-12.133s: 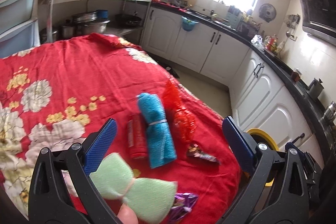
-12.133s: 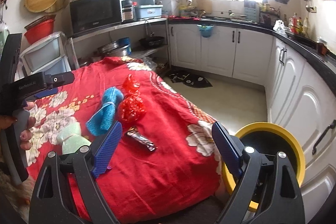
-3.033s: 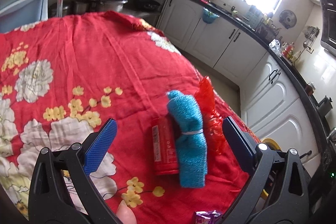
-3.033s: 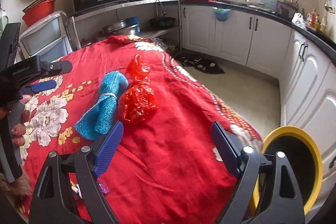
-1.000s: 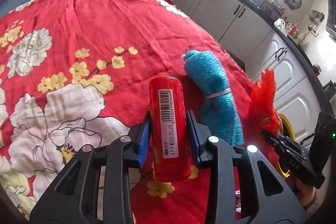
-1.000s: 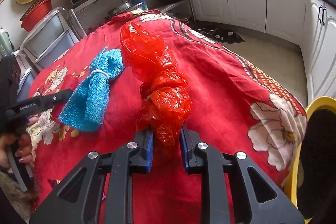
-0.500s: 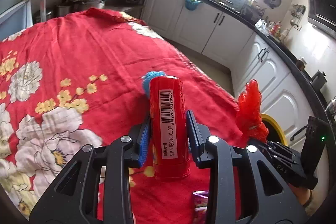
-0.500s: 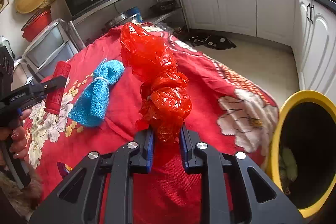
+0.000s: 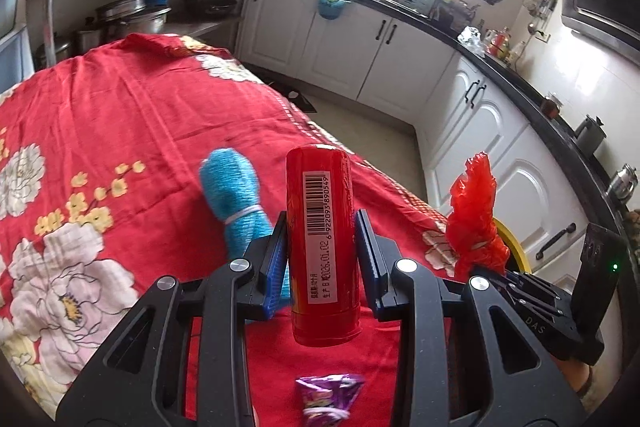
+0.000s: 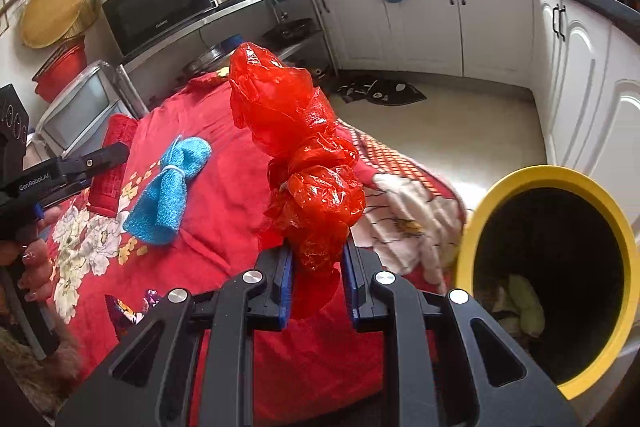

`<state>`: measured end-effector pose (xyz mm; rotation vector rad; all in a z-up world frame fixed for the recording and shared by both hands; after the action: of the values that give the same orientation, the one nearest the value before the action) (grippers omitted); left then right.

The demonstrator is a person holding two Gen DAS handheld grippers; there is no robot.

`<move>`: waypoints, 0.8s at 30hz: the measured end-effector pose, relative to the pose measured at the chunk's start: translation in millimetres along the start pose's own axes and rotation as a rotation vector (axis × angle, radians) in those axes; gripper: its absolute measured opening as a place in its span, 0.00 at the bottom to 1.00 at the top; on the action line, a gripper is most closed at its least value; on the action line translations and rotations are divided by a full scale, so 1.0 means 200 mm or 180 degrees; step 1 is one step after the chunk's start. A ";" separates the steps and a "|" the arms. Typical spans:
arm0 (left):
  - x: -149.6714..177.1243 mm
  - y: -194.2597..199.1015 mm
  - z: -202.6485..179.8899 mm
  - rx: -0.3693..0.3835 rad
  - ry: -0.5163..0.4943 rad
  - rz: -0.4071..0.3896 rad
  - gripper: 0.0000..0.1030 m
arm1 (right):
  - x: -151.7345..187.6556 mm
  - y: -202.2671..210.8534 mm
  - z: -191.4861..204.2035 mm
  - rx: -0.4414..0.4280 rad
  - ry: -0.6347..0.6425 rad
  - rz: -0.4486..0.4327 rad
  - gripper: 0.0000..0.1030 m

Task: Collect trash
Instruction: 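Carry the red bag and red can over the yellow-rimmed bin with both tools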

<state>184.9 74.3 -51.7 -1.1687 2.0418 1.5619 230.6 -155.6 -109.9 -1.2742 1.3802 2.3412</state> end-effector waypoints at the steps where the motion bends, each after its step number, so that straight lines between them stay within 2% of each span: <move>1: 0.00 0.00 -0.02 0.0013 -0.0017 0.0001 0.25 | 0.00 0.01 -0.01 0.0012 -0.0010 -0.0009 0.19; 24: 0.03 -0.11 -0.51 0.0438 -0.0327 0.0003 0.25 | 0.03 0.29 -0.33 0.0461 -0.0296 -0.0258 0.19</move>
<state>220.7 -21.4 -33.8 -1.0165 2.0469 1.4259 237.5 -242.4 -90.3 -1.1441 1.4126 2.1747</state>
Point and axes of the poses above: each gripper's, at about its wrist camera, not at the fingertips, and y roughly against the way its jaws point, z to its left, x to its underside, the point moved 7 cm from there along -y, roughly the way its jaws point, and after that the axes turned 6 degrees about y, right-handed, at the moved point
